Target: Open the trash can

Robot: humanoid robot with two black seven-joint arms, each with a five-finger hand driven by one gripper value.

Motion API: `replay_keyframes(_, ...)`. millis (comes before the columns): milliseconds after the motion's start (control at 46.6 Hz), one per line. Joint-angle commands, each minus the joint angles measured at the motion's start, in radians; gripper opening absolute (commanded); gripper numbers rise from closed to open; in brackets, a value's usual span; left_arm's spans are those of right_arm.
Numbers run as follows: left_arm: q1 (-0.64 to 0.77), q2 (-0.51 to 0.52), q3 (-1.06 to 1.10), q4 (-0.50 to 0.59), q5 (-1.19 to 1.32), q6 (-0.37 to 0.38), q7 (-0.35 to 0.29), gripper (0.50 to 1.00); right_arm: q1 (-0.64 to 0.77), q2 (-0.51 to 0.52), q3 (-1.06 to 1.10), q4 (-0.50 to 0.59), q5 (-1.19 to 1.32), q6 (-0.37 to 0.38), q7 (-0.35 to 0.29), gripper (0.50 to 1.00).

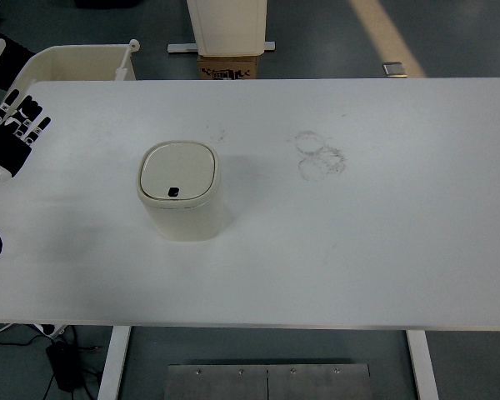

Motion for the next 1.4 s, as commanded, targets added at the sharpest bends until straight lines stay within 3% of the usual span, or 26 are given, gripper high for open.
replay_keyframes(0, 0.0, -0.004, 0.0, 0.0, 0.0, 0.002, -0.002, 1.0, 0.0, 0.0, 0.0, 0.0, 0.0, 0.0, 0.0, 0.991)
replay_keyframes(1375, -0.001, -0.012, 0.0, -0.002, -0.001, 0.005, 0.0, 1.0, 0.0, 0.0, 0.0, 0.002, 0.0, 0.0, 0.0, 0.991)
